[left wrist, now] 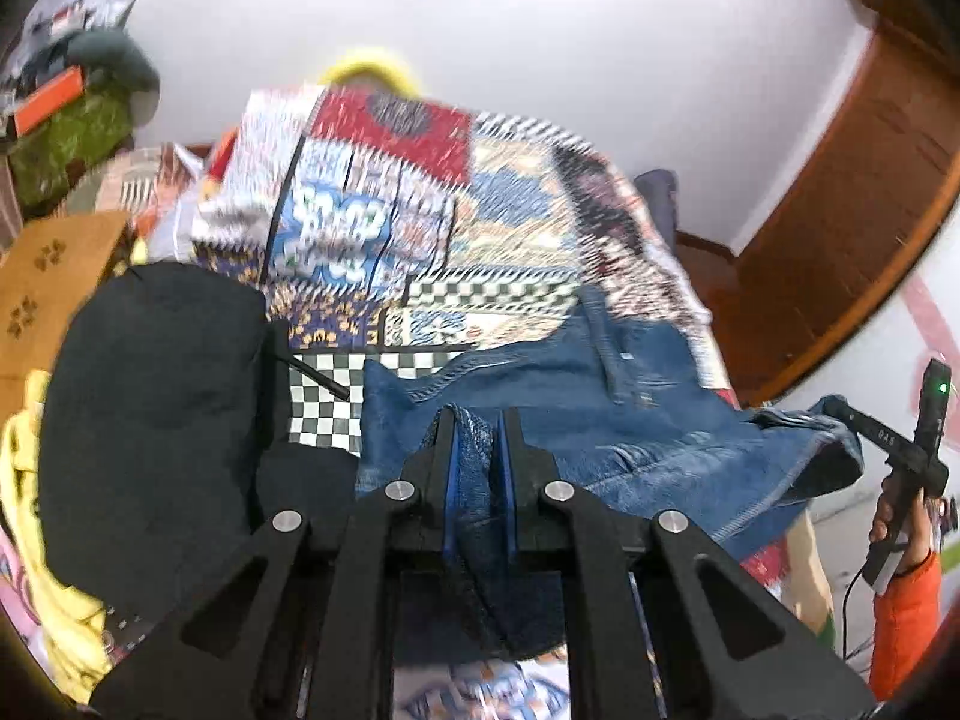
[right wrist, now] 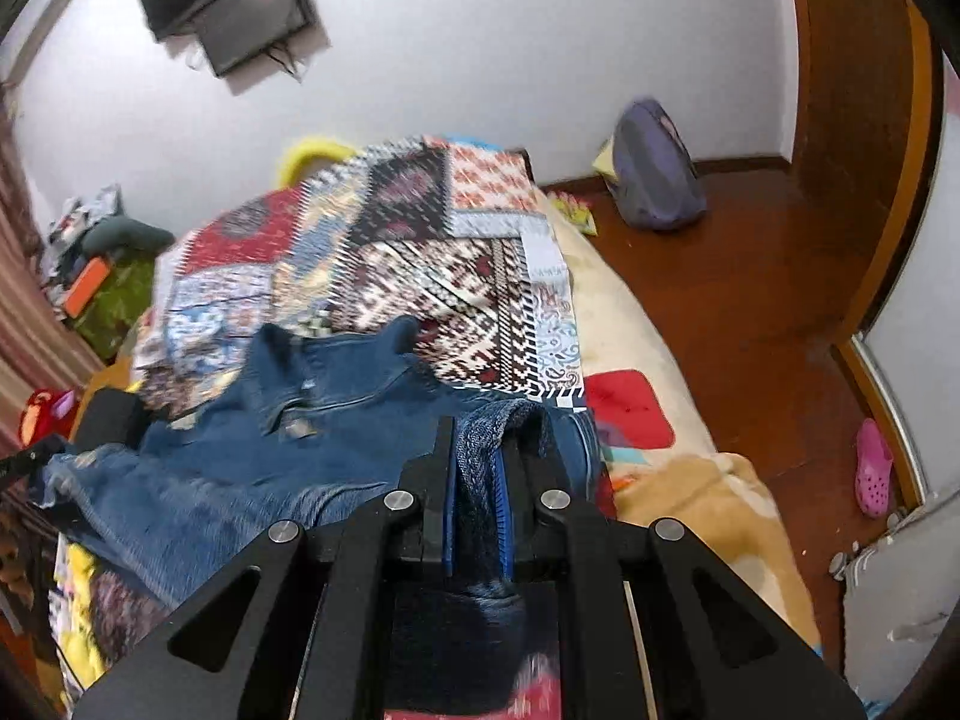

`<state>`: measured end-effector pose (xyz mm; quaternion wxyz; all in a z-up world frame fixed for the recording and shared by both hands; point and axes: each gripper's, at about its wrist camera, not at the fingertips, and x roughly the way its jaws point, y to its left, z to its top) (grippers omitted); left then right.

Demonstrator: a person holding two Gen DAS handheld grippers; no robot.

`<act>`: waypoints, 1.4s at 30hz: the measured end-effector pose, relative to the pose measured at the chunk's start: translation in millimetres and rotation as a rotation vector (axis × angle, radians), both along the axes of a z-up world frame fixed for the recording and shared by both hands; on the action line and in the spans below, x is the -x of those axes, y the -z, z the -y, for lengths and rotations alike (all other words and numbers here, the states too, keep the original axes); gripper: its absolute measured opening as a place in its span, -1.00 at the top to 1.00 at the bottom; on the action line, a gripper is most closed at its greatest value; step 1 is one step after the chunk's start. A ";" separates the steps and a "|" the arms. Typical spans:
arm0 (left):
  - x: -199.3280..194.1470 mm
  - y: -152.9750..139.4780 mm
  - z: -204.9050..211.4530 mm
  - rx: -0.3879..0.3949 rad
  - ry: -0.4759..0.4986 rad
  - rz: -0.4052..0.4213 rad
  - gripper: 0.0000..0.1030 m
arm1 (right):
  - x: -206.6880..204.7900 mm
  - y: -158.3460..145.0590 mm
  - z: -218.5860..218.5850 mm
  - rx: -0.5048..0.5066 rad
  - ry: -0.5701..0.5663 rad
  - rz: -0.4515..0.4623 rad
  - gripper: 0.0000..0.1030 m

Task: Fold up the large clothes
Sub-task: 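Lift the hem with both grippers and fold it over toward the collar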

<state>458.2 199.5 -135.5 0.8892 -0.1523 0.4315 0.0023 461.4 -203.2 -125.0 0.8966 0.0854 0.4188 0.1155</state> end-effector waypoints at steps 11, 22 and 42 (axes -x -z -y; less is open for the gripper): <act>-34.5 91.9 6.0 -0.168 0.072 -0.188 0.69 | -43.3 78.6 -8.1 0.078 -0.022 -0.169 0.53; 12.7 4.6 33.9 -0.352 0.112 -0.023 -0.13 | 14.3 4.1 -12.8 0.182 -0.066 0.008 -0.12; -10.4 95.4 90.4 -0.291 0.211 -0.155 -0.35 | 48.7 86.6 -101.6 0.143 -0.278 -0.130 -0.30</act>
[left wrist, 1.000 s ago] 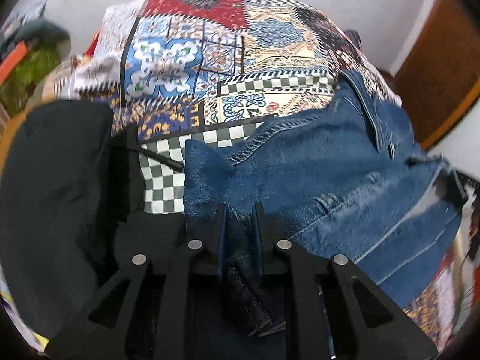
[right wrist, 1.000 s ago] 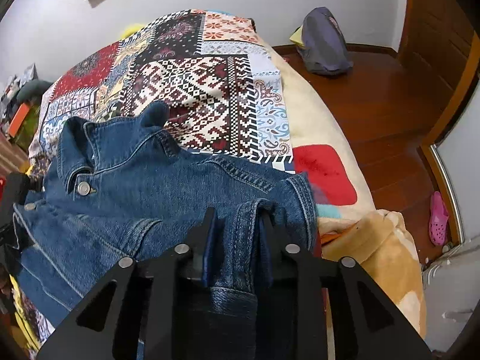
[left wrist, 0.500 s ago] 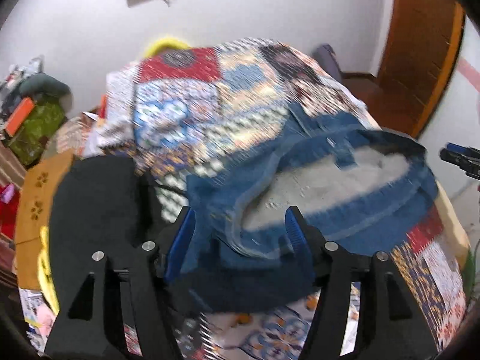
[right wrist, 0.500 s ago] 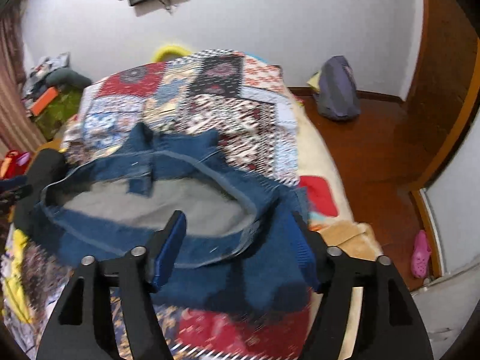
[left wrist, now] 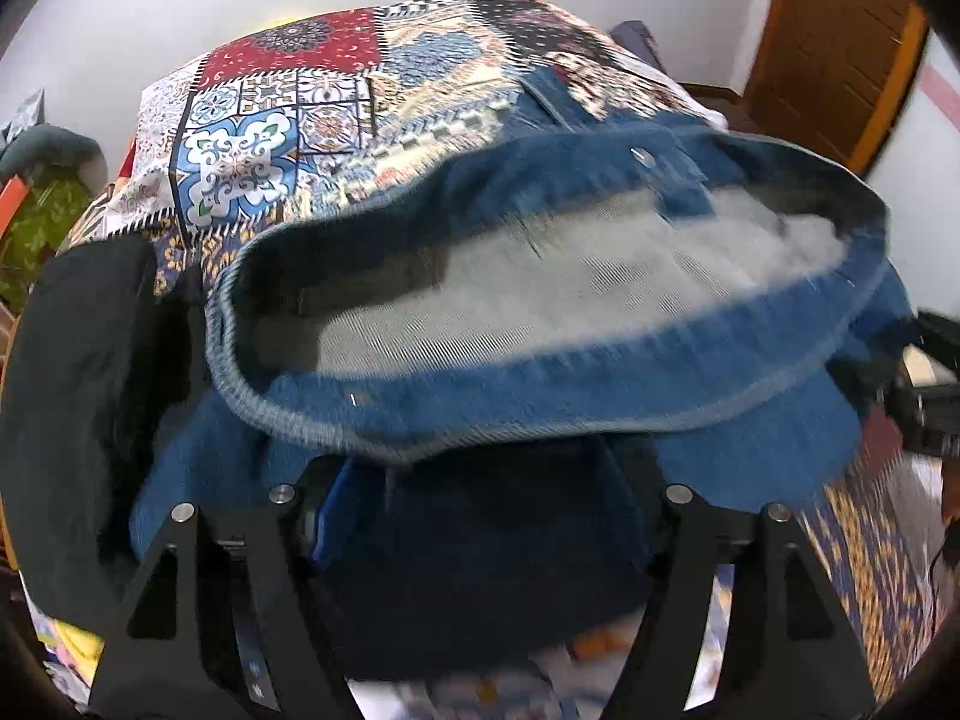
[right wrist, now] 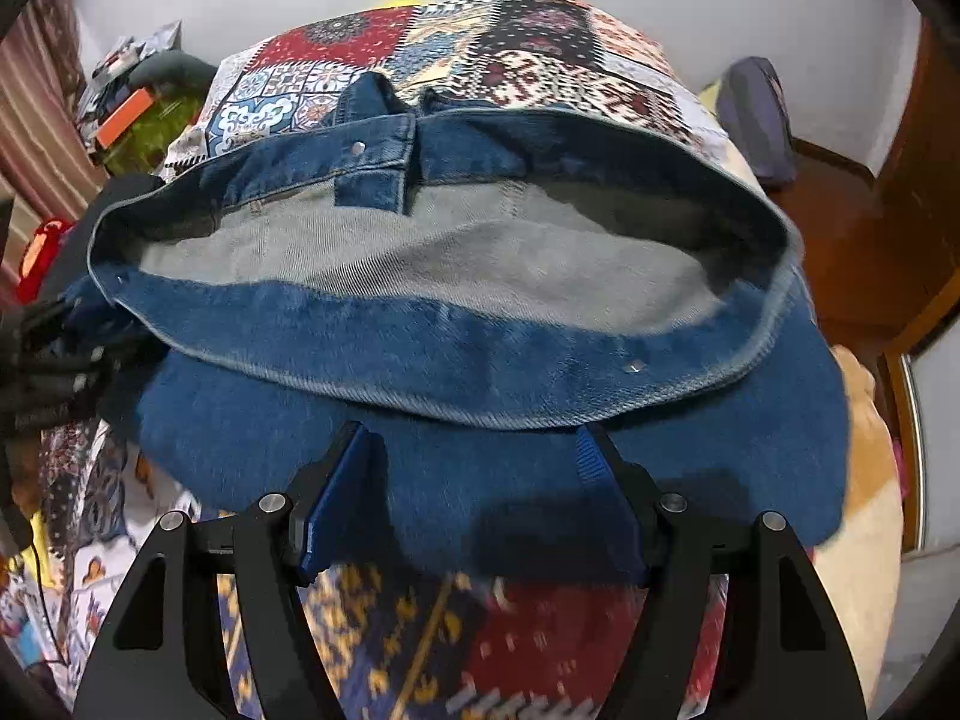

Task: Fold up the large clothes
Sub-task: 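Lift the hem with both grippers and fold it over toward the collar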

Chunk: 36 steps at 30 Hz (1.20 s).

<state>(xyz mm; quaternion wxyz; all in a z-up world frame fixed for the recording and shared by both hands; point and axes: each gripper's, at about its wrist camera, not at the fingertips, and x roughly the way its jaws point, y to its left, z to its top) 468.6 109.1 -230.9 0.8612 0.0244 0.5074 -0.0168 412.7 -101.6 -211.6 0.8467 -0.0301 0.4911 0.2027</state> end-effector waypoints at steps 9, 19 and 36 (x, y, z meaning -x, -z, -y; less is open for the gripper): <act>-80.7 -60.7 -56.7 0.015 -0.196 0.130 -0.35 | -96.2 -61.4 -7.7 -0.059 0.165 0.122 -0.30; -40.2 -73.5 -42.2 0.034 -0.111 0.136 -0.35 | -53.5 -87.5 -29.1 -0.101 0.030 0.183 -0.30; 14.8 8.4 15.1 0.026 0.007 0.012 -0.53 | -22.9 -6.8 -19.7 0.014 0.029 0.051 -0.65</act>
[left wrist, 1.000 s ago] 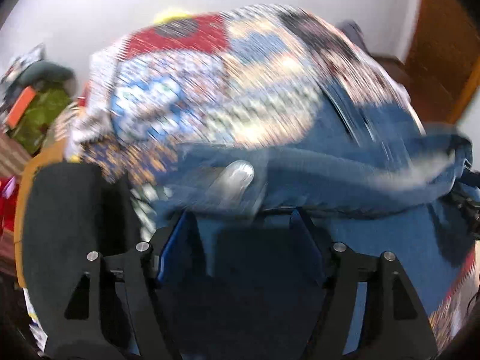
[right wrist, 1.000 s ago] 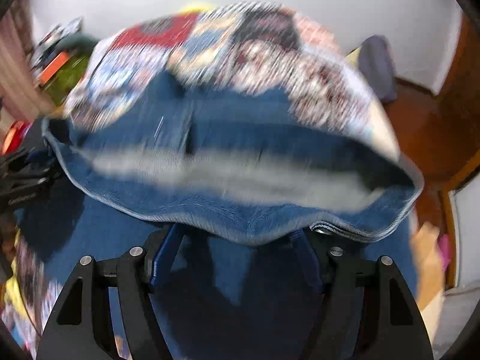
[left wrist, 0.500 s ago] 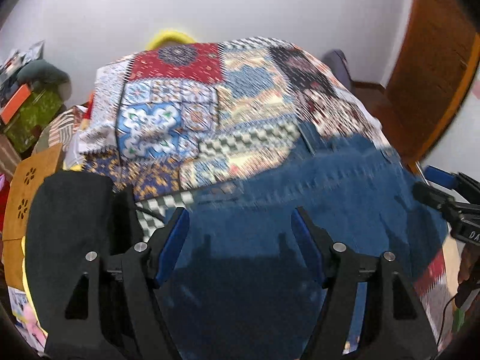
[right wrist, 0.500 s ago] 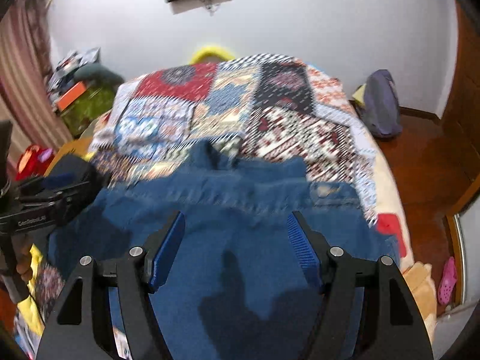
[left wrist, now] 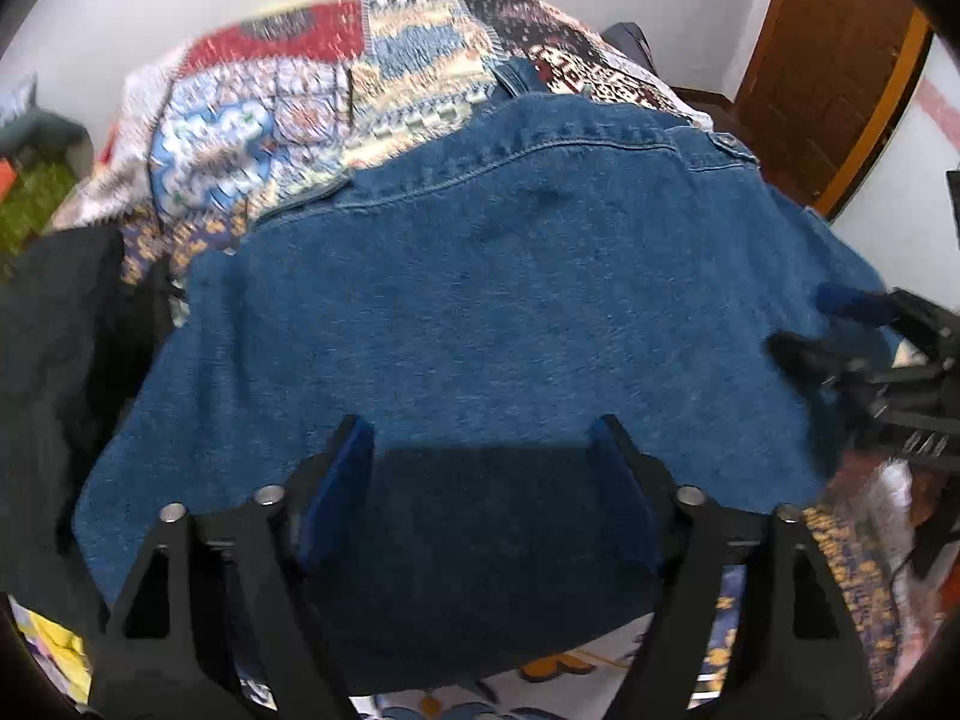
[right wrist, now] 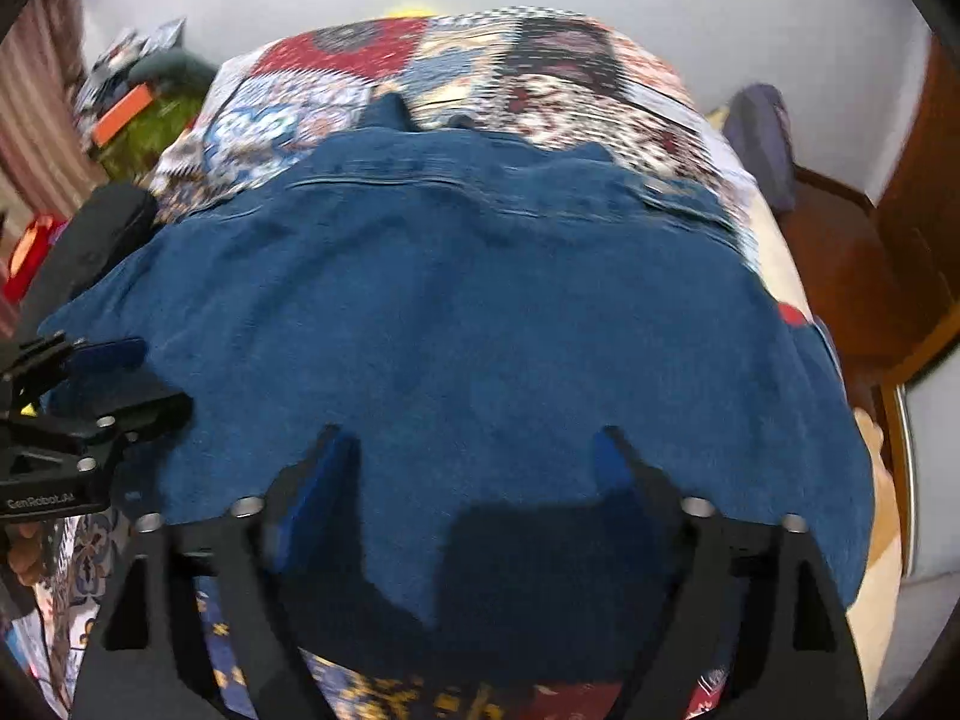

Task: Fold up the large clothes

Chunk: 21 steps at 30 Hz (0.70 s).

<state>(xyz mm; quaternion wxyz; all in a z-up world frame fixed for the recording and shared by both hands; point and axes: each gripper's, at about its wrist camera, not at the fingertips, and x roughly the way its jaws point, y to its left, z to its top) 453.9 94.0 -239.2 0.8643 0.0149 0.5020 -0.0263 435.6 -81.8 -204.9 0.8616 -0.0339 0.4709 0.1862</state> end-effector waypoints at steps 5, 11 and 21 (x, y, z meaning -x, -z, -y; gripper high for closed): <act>18.5 -2.4 -8.5 -0.041 -0.017 0.041 -0.56 | 1.1 6.3 42.0 0.036 0.094 -0.002 -0.66; 37.7 -6.9 -36.6 -0.061 -0.107 0.067 -0.63 | 17.2 0.1 80.8 0.024 0.122 0.033 -0.66; 76.2 -30.0 -54.1 0.001 -0.202 0.097 -0.63 | 41.7 -13.3 95.3 0.050 0.177 0.021 -0.66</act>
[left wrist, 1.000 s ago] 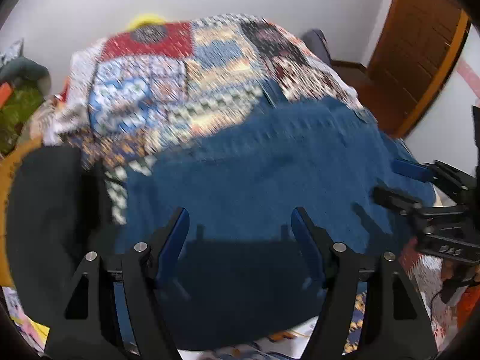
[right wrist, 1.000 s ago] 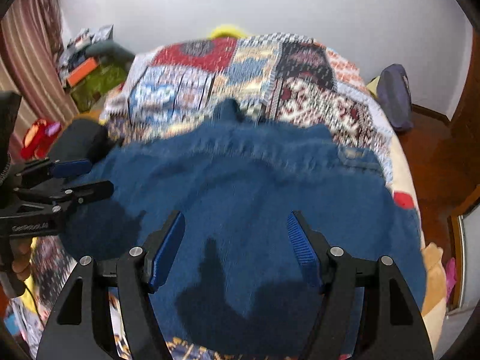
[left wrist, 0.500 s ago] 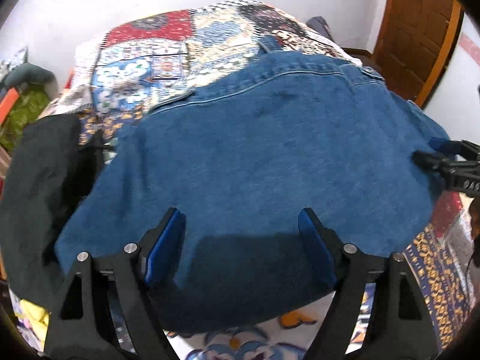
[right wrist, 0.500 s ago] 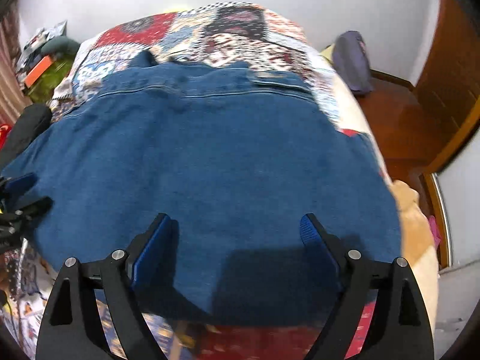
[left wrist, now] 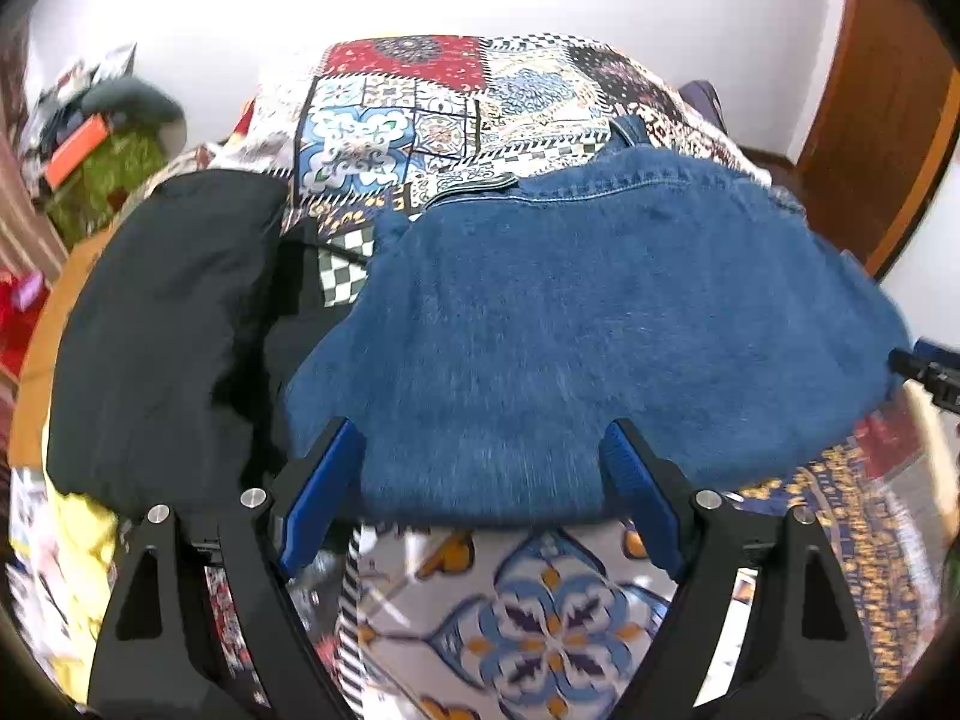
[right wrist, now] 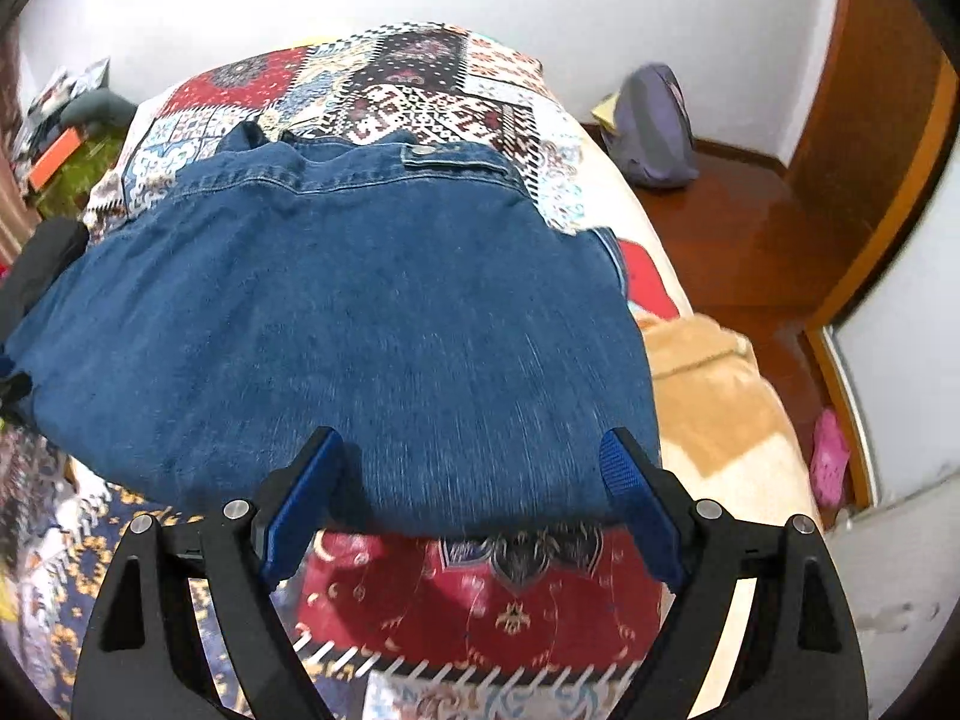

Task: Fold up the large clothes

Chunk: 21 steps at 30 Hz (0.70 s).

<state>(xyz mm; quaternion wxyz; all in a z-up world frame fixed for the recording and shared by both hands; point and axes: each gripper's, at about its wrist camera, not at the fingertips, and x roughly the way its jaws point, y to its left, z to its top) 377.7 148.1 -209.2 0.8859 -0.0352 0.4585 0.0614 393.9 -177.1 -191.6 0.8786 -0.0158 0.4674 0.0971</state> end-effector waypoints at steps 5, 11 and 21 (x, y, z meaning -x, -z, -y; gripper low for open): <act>23.4 -7.9 -32.2 0.231 -0.085 0.042 -0.63 | 5.8 -19.2 3.2 -0.055 0.012 0.033 -0.66; 32.8 23.3 -59.1 0.512 -0.176 -0.002 -0.62 | 13.2 -31.0 -9.4 -0.085 -0.017 0.075 -0.66; -8.9 49.1 -50.3 0.674 -0.172 0.014 -0.46 | 8.0 -5.5 -35.3 -0.085 -0.064 0.010 -0.66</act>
